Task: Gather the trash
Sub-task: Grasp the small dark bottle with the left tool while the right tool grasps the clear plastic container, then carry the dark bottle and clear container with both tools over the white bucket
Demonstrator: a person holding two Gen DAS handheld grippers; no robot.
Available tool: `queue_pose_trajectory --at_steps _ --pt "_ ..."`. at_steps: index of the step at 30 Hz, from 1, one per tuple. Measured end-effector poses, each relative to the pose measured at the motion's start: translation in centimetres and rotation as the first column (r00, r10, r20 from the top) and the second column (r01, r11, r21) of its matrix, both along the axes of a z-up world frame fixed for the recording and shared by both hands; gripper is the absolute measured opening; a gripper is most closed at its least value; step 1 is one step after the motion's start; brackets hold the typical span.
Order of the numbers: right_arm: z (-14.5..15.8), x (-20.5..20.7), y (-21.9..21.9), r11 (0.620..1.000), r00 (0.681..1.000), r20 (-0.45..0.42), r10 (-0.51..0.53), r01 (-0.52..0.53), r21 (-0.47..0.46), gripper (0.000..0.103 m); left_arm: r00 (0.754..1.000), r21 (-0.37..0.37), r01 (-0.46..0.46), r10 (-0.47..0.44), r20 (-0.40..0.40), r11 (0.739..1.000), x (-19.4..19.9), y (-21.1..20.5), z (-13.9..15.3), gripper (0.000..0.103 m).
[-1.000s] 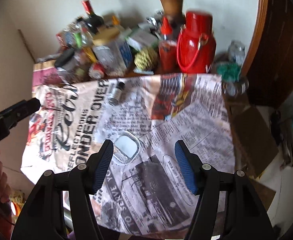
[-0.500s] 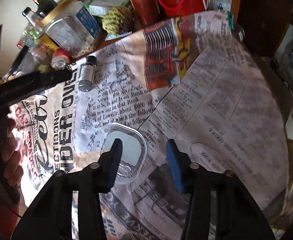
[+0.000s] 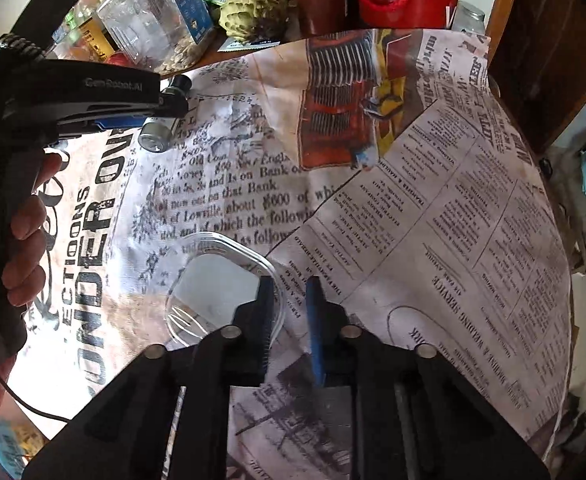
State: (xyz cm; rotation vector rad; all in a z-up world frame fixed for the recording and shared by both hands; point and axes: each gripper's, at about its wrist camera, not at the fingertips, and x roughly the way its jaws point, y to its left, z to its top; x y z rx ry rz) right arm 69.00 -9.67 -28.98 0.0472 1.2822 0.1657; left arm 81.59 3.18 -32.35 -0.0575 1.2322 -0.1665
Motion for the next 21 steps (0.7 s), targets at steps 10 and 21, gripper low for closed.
queue_pose_trajectory --at_steps 10,21 --pt "-0.1 0.0 0.2 0.998 0.999 -0.032 0.026 -0.025 0.054 0.003 0.999 0.02 -0.034 0.034 -0.012 0.999 -0.3 -0.1 -0.5 0.027" --pt "3.4 -1.1 -4.0 0.999 1.0 0.013 -0.014 0.013 0.052 0.003 0.994 -0.061 -0.111 0.11 -0.021 0.992 -5.4 1.8 3.5 0.027"
